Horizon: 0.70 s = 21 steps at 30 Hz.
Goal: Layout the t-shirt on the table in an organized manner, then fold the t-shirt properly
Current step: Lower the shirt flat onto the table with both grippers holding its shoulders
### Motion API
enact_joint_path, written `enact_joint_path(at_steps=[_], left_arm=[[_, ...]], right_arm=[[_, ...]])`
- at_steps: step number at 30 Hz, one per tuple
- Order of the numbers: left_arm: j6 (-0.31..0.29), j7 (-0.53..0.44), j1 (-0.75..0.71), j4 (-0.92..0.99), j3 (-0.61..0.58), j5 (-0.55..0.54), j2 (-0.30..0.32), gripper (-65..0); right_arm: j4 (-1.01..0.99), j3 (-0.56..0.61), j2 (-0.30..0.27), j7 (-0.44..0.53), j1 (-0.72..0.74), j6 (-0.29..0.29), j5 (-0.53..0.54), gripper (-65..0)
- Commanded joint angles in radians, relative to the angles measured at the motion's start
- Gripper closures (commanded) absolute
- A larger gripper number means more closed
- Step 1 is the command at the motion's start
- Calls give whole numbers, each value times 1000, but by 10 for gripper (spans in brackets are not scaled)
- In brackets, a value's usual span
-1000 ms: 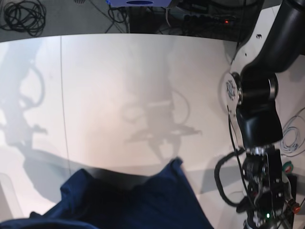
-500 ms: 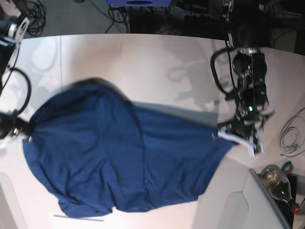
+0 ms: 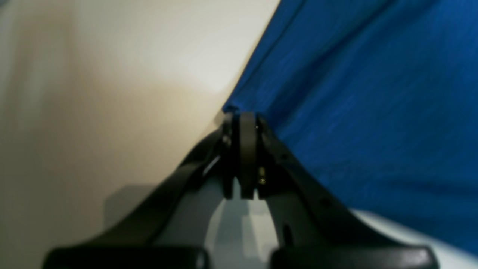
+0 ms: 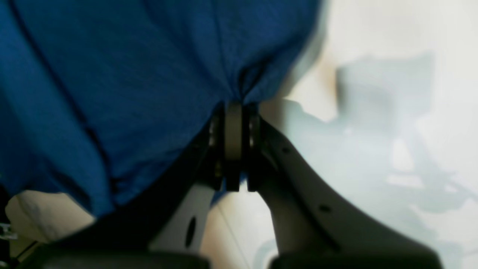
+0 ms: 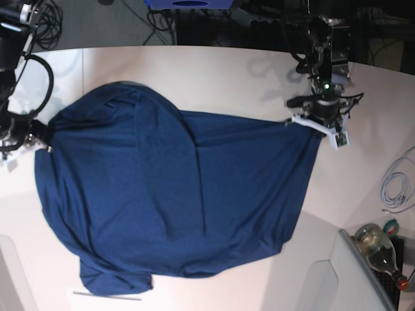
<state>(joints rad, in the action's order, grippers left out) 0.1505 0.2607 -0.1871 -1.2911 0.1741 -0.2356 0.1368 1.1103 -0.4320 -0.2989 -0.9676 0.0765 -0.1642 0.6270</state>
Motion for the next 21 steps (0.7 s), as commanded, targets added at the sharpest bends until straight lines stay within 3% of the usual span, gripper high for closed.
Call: enact_joint_path(at_steps=[1,5,13,17,21], left_arm=[[2,-18,-2,-14,3,3,8,0],[2,-18,-21,-12,9,2,11,0],[2,-18,-35,-15,137,9,10,0],[2,-16,-50,-14,132,9,8,0],[2,-16,-58,-15,132,9,-13,0]], right_arm=[[6,-3,-19,9,19,2,18,-6],[1,-3,-23,9,1,2,18,-6],[11,-1,-23,-24,-30,4,18,-6],[3,-1,-16,-26,-34,4,18,-18],[11,-3,-15,-34,-37,12,18,-113]])
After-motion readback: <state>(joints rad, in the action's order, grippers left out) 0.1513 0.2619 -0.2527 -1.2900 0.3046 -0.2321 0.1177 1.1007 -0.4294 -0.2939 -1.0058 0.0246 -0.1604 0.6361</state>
